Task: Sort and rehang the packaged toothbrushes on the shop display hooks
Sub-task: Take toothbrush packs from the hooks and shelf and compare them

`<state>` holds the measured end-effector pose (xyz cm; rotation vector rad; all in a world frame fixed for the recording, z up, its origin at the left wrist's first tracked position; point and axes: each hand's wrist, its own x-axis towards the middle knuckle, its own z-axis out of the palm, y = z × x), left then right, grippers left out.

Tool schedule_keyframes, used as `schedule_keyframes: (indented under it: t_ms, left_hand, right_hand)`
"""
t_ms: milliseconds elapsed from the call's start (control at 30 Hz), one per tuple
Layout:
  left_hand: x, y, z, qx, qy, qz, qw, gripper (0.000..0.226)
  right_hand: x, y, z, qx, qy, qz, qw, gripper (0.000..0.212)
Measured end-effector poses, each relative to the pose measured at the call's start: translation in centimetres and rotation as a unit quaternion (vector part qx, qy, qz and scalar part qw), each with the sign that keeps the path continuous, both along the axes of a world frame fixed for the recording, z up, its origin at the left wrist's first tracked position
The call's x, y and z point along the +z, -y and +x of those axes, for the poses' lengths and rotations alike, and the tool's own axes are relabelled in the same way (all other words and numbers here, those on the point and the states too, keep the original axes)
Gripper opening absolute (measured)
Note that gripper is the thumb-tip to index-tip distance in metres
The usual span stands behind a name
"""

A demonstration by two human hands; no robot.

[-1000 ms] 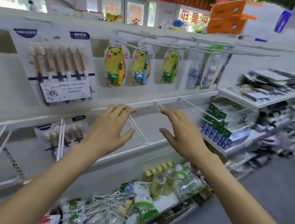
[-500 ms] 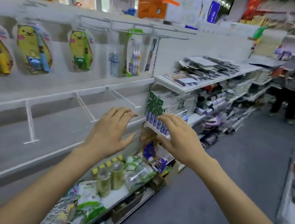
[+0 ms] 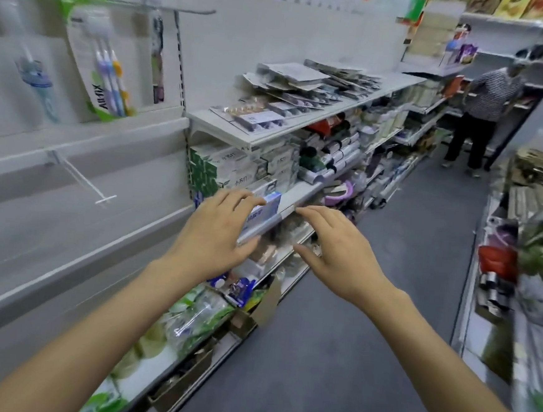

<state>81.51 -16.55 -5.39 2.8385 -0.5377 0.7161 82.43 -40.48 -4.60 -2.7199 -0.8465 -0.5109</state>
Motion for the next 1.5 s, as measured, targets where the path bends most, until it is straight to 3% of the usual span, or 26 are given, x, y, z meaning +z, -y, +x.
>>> schedule_keyframes:
  t_ms: [567, 867, 1133, 1267, 1433, 1500]
  left_hand:
    - [-0.8, 2.3, 26.9, 0.035, -0.025, -0.045, 0.998, 0.047]
    - [1.3, -1.3, 34.5, 0.182, -0.014, -0.036, 0.982, 0.045]
    - [2.7, -2.8, 41.3, 0.37, -0.097, -0.006, 0.924, 0.069]
    - [3.1, -3.0, 44.4, 0.445, -0.171, 0.021, 0.879, 0.095]
    - [3.9, -2.9, 45.5, 0.494, -0.248, -0.031, 0.833, 0.127]
    - [3.9, -3.0, 45.2, 0.507, -0.266, -0.062, 0.817, 0.128]
  right_hand:
    - [-1.0, 3.6, 27.8, -0.003, -0.022, -0.007, 1.0, 0.057]
    - [0.5, 1.0, 39.2, 0.057, -0.03, -0.003, 0.998, 0.057]
    - [2.9, 0.3, 51.5, 0.121, 0.012, 0.007, 0.993, 0.053]
    - [5.3, 0.6, 59.5, 0.12, 0.049, 0.04, 0.991, 0.045]
    - [7.6, 0.0, 69.0, 0.114, 0.063, 0.053, 0.99, 0.047]
    - [7.8, -0.7, 71.3, 0.111, 0.047, 0.027, 0.992, 0.054]
